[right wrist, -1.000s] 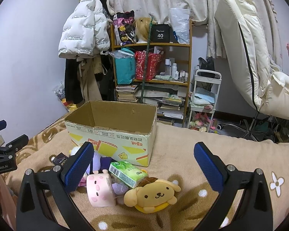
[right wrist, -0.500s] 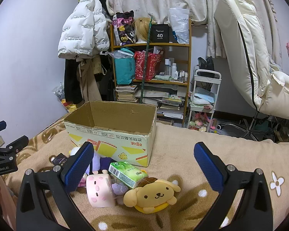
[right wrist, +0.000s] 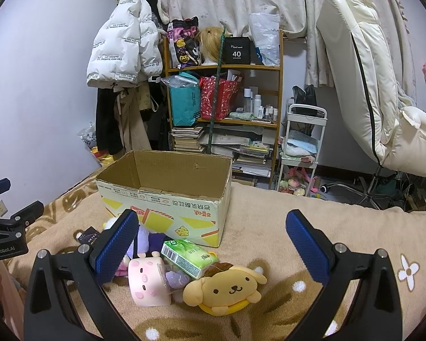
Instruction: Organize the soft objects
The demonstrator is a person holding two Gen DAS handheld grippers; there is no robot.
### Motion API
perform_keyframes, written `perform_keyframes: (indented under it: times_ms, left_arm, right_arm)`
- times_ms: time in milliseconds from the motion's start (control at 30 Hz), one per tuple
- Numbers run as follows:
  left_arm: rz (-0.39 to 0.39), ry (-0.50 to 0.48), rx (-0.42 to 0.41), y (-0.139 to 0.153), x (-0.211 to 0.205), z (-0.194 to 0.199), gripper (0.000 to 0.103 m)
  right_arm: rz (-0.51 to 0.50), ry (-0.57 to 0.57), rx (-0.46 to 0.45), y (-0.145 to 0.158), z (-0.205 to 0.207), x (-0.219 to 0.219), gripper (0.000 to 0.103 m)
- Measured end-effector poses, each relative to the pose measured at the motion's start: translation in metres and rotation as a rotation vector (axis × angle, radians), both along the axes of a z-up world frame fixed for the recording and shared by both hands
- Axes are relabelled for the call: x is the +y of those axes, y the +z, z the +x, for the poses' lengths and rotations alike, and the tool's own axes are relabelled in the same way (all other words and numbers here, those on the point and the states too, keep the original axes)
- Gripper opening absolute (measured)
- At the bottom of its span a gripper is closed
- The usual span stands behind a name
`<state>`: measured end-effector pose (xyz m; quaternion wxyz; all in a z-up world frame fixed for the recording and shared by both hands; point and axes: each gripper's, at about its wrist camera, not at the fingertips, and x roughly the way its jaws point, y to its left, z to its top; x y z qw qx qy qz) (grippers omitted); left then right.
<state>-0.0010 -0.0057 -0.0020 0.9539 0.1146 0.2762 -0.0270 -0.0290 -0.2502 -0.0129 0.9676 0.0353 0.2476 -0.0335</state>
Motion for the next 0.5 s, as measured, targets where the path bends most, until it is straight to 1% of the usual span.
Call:
perform_keyframes:
  times_ms: [500]
  left_arm:
    - [0.003, 0.001, -0.003, -0.0006, 0.0005, -0.0008, 0.100]
  right_arm:
    - [-0.001, 0.001, 0.000, -0.0003, 0.0000, 0.0008, 0.103]
